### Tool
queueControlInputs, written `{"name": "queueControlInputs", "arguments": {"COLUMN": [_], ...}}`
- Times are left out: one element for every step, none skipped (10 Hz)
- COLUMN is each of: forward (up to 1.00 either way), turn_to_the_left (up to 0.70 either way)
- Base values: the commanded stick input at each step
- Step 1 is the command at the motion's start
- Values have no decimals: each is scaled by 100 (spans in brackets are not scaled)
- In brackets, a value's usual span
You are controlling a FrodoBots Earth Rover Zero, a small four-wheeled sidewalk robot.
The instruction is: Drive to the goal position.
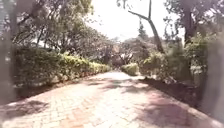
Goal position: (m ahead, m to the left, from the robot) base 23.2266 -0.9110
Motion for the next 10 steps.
{"name": "queueControlInputs", "arguments": {"forward": [50,50,50,50,50,50,50,50,50,50], "turn_to_the_left": [0,0,0,0,0,0,-4,-27,-50,-50]}}
